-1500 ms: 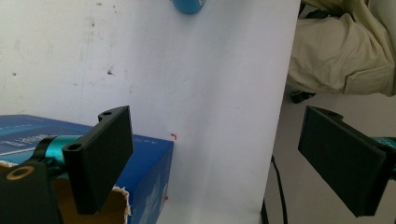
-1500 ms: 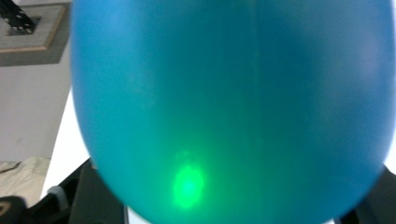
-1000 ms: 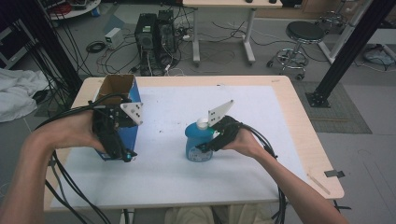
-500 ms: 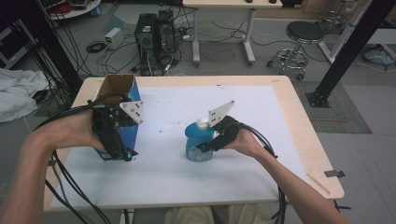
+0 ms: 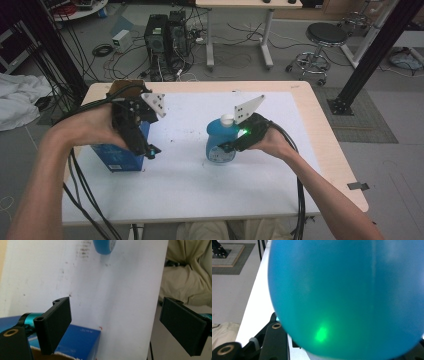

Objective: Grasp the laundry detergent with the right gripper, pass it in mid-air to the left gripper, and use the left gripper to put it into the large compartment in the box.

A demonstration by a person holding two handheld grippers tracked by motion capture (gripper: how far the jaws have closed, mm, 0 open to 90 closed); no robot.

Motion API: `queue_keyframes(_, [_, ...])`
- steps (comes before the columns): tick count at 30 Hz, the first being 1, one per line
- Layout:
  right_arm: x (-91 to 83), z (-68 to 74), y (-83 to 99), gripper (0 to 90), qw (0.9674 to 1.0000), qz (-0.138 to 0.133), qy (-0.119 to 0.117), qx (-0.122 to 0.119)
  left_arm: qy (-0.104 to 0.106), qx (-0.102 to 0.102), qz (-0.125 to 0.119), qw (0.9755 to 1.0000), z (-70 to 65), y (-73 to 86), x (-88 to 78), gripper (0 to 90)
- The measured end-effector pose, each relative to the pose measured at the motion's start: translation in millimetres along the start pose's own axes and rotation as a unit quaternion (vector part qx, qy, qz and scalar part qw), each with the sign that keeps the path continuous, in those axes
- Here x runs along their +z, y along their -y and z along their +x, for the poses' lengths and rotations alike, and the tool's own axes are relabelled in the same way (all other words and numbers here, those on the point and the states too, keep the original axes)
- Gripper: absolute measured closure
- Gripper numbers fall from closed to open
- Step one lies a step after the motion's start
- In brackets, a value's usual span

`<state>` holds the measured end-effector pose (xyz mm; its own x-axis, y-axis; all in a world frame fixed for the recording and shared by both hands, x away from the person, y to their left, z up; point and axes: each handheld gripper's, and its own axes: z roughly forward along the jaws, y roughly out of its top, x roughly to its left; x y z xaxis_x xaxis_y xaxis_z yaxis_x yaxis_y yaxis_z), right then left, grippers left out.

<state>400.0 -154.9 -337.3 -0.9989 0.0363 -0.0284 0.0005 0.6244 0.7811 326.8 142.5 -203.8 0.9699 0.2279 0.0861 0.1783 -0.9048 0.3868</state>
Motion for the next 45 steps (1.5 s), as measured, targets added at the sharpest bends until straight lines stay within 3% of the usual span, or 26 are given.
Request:
queue_keyframes(13, [-31.7,-5.0,-15.0,47.0,0.9999,0.007,0.006,-0.014,0.032,0.009,-0.020,0.9992,30.4,-63.5,25.9,10.4])
queue_keyframes(17, [-35.4,-6.5,-15.3,47.0,0.9999,0.006,0.008,-0.011,0.035,0.011,-0.026,0.9990,35.5,-79.7,37.8,10.4])
queue_keyframes(20, [-36.1,-6.1,-16.0,47.0,0.9999,0.008,0.005,-0.011,0.024,0.013,-0.025,0.9993,37.9,-91.9,47.0,10.4])
queue_keyframes(22, [-35.8,-5.9,-16.1,46.9,0.9999,0.009,0.005,-0.010,0.031,0.020,-0.023,0.9991,38.4,-98.9,53.1,10.5])
queue_keyframes(29, [-34.6,-6.6,-15.5,46.9,0.9999,0.011,0.003,-0.007,0.034,0.026,-0.032,0.9986,39.4,-114.7,68.4,10.4])
queue_keyframes(38, [-33.9,-6.8,-15.2,46.9,0.9999,0.013,0.004,-0.005,0.053,0.040,-0.040,0.9970,35.5,-134.6,88.4,10.4])
queue_keyframes(45, [-32.9,-7.6,-13.3,46.9,0.9999,0.010,0.005,-0.004,0.053,0.034,-0.049,0.9968,36.8,-141.0,94.8,10.8])
